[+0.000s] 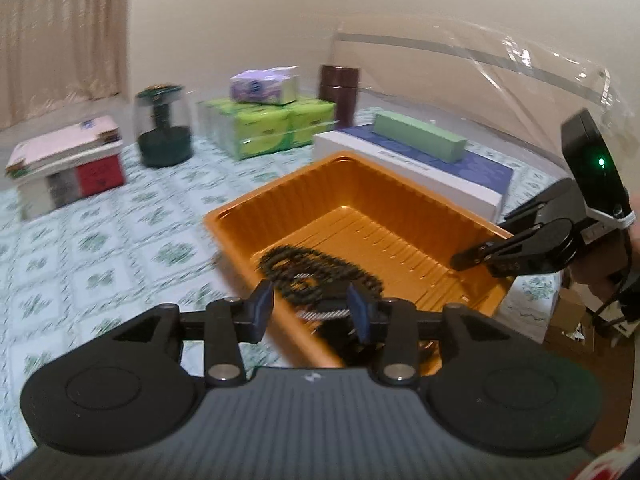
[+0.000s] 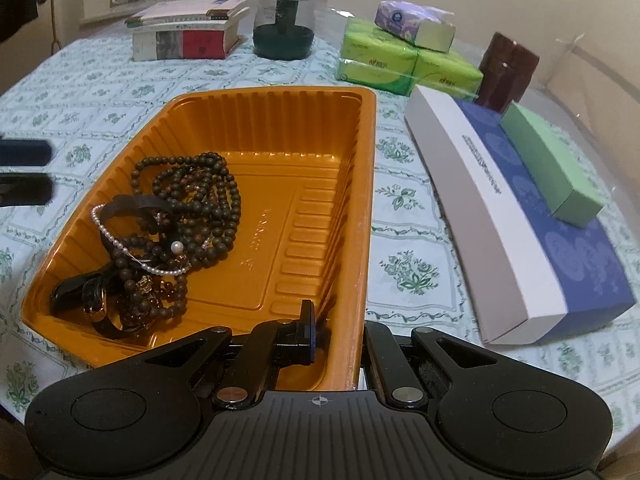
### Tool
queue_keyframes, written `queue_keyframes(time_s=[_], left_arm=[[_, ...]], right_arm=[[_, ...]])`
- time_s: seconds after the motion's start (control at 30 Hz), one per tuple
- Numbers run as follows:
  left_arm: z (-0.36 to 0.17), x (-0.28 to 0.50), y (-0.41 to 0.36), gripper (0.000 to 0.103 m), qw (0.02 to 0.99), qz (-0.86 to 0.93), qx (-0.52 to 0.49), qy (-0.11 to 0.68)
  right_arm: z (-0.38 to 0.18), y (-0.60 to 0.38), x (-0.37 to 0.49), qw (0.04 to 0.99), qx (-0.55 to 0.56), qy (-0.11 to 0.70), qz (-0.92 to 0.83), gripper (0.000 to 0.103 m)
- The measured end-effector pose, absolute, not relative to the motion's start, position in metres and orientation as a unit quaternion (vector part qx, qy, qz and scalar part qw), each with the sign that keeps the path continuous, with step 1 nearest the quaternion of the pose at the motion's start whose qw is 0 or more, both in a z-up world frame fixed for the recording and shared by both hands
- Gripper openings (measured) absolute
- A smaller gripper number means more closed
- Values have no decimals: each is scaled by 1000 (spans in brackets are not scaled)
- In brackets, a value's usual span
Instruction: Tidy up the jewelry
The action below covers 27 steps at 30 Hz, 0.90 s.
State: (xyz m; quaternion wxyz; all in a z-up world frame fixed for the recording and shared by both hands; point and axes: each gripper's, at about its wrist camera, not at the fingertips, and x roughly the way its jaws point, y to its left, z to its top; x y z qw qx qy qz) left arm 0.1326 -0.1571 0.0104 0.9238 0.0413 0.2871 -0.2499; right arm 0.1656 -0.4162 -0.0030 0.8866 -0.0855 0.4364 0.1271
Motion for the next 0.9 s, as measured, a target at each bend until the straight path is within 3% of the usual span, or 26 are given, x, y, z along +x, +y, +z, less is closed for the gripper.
queue_keyframes(time_s=[0.4, 0.5, 0.67, 0.7, 0.73, 0.8, 0.9], left_arm=[[4, 117, -100, 41, 939, -164, 20, 302], [0, 113, -89, 49, 939, -146, 16, 310], [-4, 104, -71, 77, 940, -119, -13, 319], [-5, 102, -68, 79, 940, -113, -18, 322], [-5, 99, -64, 82, 940, -108, -24, 323], [-5, 95, -60, 87, 940, -99, -35, 325], [-6, 86, -49, 91, 937, -87, -64, 331]], right_arm=[[-27, -422, 190, 888, -24, 425, 176, 5], [-31, -429, 192, 889, 14, 420, 180, 5], [-30, -456, 186, 895, 121, 389, 183, 6], [-28, -460, 184, 895, 134, 384, 184, 14], [-25, -463, 182, 897, 141, 379, 178, 38], [-17, -470, 176, 906, 155, 358, 167, 75], [-3, -477, 165, 913, 162, 342, 153, 76]])
